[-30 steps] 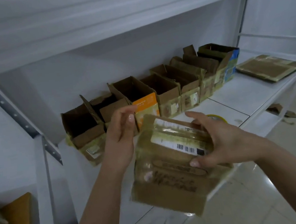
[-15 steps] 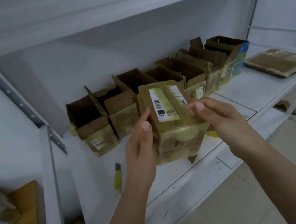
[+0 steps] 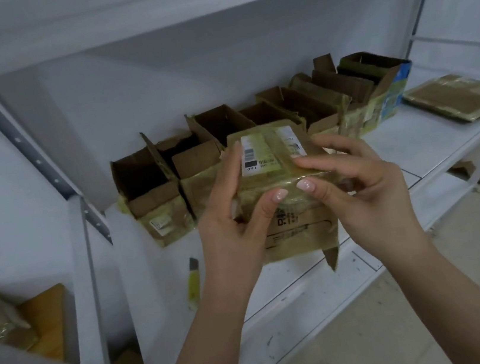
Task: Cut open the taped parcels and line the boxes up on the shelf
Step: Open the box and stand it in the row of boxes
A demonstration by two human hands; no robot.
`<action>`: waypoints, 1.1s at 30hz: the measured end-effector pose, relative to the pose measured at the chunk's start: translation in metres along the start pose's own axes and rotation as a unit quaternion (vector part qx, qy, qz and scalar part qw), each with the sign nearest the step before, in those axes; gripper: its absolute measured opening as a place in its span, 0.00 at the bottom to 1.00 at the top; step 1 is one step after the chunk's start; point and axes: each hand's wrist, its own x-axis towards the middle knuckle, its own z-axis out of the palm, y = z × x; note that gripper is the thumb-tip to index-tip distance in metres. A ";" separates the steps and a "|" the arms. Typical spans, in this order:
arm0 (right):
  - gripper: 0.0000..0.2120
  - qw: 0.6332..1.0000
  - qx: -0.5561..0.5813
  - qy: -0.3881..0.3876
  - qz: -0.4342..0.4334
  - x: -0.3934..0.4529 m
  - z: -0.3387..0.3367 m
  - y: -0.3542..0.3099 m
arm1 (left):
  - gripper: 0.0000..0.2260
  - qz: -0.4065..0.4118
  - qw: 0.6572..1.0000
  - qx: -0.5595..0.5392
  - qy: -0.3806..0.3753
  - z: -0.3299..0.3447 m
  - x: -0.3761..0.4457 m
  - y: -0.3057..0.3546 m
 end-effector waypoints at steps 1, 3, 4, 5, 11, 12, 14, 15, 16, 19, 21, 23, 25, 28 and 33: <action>0.10 0.999 -0.018 0.017 -0.024 -0.001 0.003 -0.001 | 0.24 0.013 1.000 0.010 0.004 0.002 0.000 0.001; 0.09 0.996 -0.056 0.039 -0.065 -0.003 0.007 -0.003 | 0.14 0.024 1.000 -0.002 0.019 0.005 0.001 0.003; 0.08 0.994 -0.063 0.043 -0.077 -0.003 0.009 -0.004 | 0.10 0.026 0.999 -0.008 0.026 0.005 0.001 0.003; 0.08 0.994 -0.062 0.043 -0.081 -0.003 0.009 -0.005 | 0.08 0.031 0.999 -0.008 0.032 0.005 0.000 0.004; 0.15 0.997 -0.042 -0.024 -0.060 0.000 0.001 -0.011 | 0.07 0.038 0.998 -0.009 0.047 0.003 -0.001 0.008; 0.13 0.997 -0.040 -0.022 -0.067 0.000 0.002 -0.011 | 0.07 0.048 0.998 -0.003 0.041 0.002 -0.001 0.009; 0.07 0.997 -0.023 -0.005 -0.070 -0.001 0.004 -0.014 | 0.07 0.062 0.997 0.010 0.033 0.002 0.000 0.012; 0.06 0.997 -0.017 -0.001 -0.071 -0.001 0.005 -0.015 | 0.07 0.065 0.997 0.012 0.029 0.002 0.000 0.013; 0.05 0.997 -0.017 -0.003 -0.071 -0.001 0.006 -0.015 | 0.07 0.067 0.997 0.013 0.026 0.002 0.001 0.014; 0.07 0.998 -0.007 -0.025 -0.057 0.001 0.000 -0.014 | 0.08 0.054 0.998 0.005 0.034 -0.002 0.001 0.015; 0.08 0.998 0.037 -0.022 -0.041 0.002 -0.004 -0.013 | 0.08 0.036 0.998 -0.016 0.042 -0.006 0.002 0.015; 0.06 0.998 0.033 -0.005 -0.054 0.002 -0.004 -0.013 | 0.08 0.031 0.998 -0.023 0.046 -0.006 0.001 0.016; 0.07 0.998 0.013 0.009 -0.067 0.001 -0.001 -0.013 | 0.09 0.025 0.998 -0.026 0.052 -0.005 0.000 0.017; 0.09 0.999 0.025 0.011 -0.045 -0.002 0.000 -0.009 | 0.09 0.015 0.997 -0.034 0.069 -0.004 -0.002 0.017; 0.08 0.995 0.097 0.006 -0.038 -0.003 -0.002 -0.004 | 0.08 -0.002 0.994 -0.046 0.099 -0.003 -0.006 0.017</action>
